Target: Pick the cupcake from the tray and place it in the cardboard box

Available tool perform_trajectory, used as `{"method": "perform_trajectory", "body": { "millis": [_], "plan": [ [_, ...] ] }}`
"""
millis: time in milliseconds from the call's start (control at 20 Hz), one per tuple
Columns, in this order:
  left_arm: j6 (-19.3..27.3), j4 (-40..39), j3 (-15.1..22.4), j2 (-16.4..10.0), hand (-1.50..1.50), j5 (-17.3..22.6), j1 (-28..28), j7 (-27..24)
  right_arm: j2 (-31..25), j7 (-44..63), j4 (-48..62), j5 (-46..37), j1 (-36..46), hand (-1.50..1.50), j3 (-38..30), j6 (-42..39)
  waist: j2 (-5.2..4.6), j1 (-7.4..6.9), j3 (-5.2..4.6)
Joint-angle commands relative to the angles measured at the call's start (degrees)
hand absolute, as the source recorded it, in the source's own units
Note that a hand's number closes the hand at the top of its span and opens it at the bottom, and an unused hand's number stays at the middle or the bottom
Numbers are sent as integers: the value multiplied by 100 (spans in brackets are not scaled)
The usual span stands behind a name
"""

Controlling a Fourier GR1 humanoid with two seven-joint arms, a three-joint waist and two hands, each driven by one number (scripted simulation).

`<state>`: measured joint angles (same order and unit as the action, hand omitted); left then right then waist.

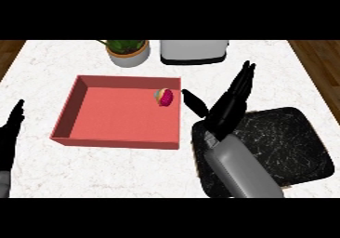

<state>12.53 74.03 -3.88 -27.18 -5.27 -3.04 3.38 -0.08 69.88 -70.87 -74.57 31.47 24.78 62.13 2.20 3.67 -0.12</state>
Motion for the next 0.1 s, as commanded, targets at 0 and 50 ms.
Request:
{"method": "perform_trajectory", "body": {
  "millis": [0,50],
  "plan": [
    [95,62,38,87,0,-61,85,61,7,514,-1225,-301,-1272,-150,528,-442,-13,115,4],
    [-17,208,-57,-44,0,32,163,7,7,630,-1520,-428,-1423,-150,559,-722,-11,34,3]
  ]
}}
